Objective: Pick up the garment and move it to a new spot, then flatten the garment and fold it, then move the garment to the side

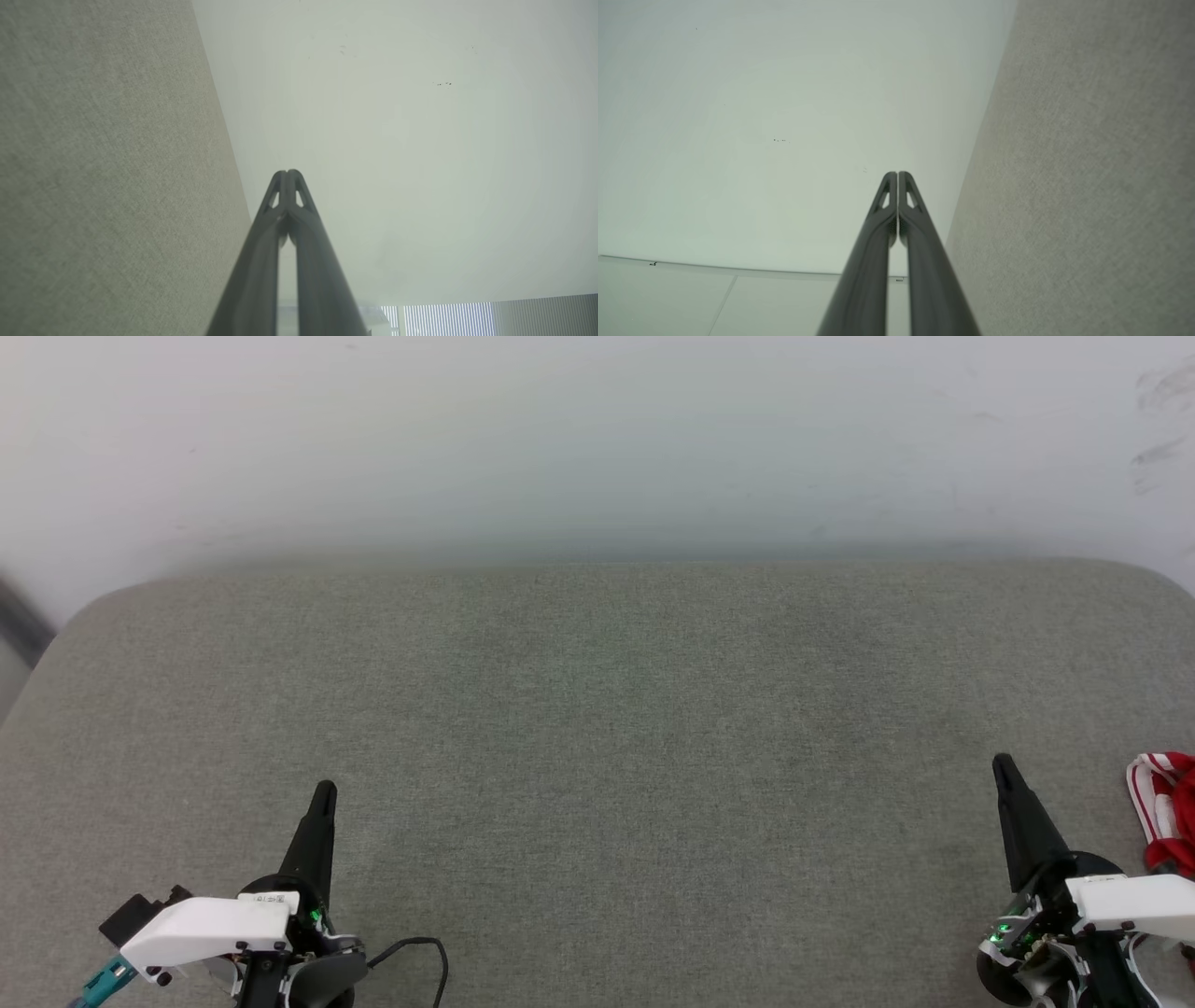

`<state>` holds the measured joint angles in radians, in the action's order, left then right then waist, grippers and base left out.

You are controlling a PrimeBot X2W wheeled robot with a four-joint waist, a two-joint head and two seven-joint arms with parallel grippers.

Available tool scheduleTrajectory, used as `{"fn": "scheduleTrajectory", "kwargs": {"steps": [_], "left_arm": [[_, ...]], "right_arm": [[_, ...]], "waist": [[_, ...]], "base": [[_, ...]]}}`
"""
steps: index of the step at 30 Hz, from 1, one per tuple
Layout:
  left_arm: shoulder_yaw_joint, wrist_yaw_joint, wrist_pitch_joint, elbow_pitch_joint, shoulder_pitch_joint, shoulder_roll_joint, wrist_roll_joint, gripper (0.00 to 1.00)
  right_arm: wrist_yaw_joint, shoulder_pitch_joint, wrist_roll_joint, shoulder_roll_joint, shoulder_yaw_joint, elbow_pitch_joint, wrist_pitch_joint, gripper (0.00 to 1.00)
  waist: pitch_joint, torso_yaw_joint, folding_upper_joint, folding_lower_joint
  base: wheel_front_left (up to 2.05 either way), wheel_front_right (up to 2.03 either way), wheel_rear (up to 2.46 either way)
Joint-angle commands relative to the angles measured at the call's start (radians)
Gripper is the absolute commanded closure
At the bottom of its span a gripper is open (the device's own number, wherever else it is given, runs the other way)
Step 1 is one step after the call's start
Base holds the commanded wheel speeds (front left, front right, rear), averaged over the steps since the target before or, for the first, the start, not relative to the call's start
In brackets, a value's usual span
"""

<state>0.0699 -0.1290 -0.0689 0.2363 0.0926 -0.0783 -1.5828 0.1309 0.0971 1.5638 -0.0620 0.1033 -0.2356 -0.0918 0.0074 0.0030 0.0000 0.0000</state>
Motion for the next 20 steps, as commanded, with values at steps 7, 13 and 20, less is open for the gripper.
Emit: {"fn": "scheduleTrajectory", "kwargs": {"steps": [7, 13, 20], "left_arm": [[0.009, -0.003, -0.016, 0.008, 0.018, 0.003, -0.053, 1.0], [0.013, -0.003, -0.021, 0.009, 0.017, 0.005, -0.058, 1.0], [0.016, -0.003, -0.023, 0.009, 0.017, 0.007, -0.054, 1.0]], "right_arm": [[0.0, 0.016, 0.051, 0.008, 0.003, -0.01, -0.017, 1.0], [0.0, 0.015, 0.056, 0.009, 0.004, -0.011, -0.02, 1.0], [0.0, 0.016, 0.054, 0.009, 0.005, -0.011, -0.021, 1.0]], "waist": [[-0.003, -0.002, 0.0, 0.0], [-0.004, -0.003, 0.0, 0.0], [-0.004, -0.003, 0.0, 0.0]], "base": [[0.0, 0.0, 0.0], [0.0, 0.0, 0.0], [0.0, 0.0, 0.0]]}}
